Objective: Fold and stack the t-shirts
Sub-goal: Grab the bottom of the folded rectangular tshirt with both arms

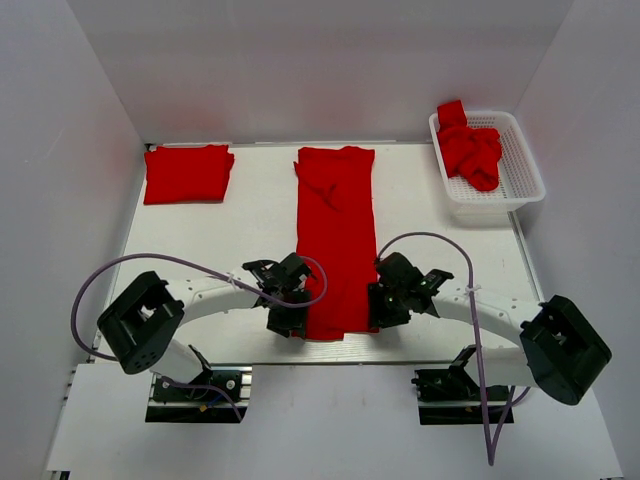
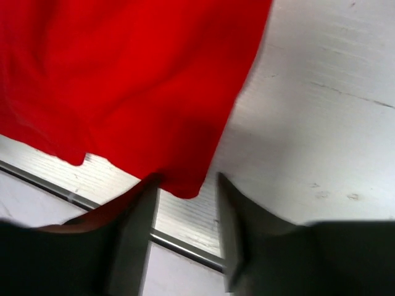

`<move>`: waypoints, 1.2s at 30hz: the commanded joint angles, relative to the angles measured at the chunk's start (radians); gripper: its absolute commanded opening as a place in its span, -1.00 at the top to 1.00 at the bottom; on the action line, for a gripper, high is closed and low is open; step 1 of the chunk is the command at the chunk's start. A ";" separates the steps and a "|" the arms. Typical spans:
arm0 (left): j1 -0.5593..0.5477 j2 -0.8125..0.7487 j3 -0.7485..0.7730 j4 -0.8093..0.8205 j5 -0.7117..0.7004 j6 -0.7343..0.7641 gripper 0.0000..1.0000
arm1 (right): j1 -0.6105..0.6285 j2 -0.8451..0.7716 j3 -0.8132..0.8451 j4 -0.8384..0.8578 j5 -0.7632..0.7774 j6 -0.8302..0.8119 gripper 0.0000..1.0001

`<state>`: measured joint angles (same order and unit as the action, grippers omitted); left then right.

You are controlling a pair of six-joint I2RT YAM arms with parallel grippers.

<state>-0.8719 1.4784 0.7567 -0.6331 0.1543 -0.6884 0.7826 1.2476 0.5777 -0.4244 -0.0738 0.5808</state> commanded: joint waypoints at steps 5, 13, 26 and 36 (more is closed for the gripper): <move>-0.022 0.056 -0.022 0.024 -0.022 -0.010 0.20 | -0.006 0.052 -0.010 0.050 -0.093 -0.041 0.71; -0.032 0.008 0.038 -0.031 -0.061 -0.039 1.00 | -0.009 -0.055 -0.019 0.033 -0.086 -0.024 1.00; -0.001 0.083 0.366 -0.250 -0.174 -0.049 1.00 | -0.028 -0.057 0.094 -0.024 0.051 -0.033 1.00; 0.148 0.207 0.538 -0.266 -0.239 -0.079 1.00 | -0.124 0.090 0.269 -0.045 0.170 -0.120 1.00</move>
<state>-0.7628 1.7130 1.2217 -0.9043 -0.0391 -0.7555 0.6815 1.2980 0.7723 -0.4675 0.0399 0.5095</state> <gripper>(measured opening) 0.036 0.010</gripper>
